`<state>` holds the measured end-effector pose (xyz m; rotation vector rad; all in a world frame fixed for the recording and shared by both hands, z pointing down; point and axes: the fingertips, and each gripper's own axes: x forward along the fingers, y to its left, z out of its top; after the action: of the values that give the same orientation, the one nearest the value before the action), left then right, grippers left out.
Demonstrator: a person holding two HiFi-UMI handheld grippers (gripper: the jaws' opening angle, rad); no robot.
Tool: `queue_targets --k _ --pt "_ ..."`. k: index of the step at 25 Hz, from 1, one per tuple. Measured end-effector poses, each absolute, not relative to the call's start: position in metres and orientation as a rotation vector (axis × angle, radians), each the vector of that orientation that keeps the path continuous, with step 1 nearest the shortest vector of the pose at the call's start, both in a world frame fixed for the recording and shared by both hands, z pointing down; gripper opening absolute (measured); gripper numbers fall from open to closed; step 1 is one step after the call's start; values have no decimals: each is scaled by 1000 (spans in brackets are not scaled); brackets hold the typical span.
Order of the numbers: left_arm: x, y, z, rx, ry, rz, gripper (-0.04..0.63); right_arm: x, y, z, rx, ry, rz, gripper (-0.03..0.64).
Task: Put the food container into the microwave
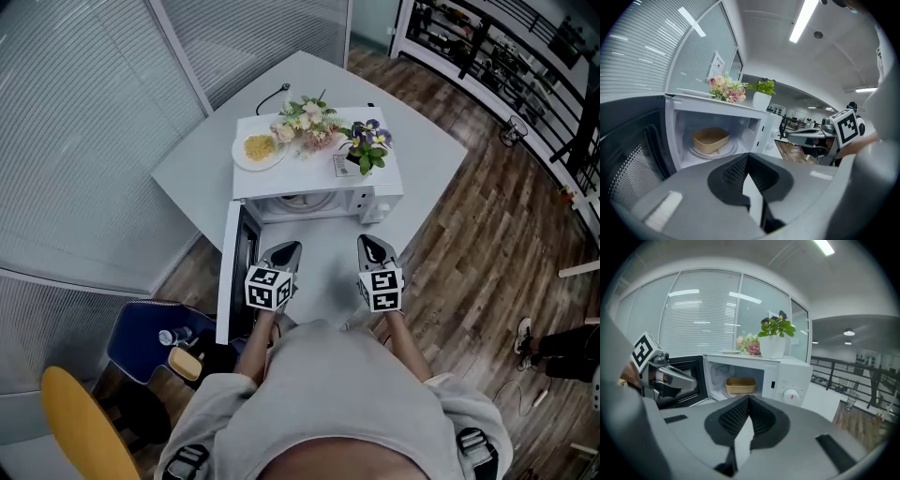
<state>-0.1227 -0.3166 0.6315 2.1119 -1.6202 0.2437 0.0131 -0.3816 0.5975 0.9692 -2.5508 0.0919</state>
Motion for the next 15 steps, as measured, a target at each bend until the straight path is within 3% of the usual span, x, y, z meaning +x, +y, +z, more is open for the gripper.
queue_targets --k 15 --pt "-134 -319 625 2107 -1647 221 11 40 -388 595 1087 -2510 126 14"
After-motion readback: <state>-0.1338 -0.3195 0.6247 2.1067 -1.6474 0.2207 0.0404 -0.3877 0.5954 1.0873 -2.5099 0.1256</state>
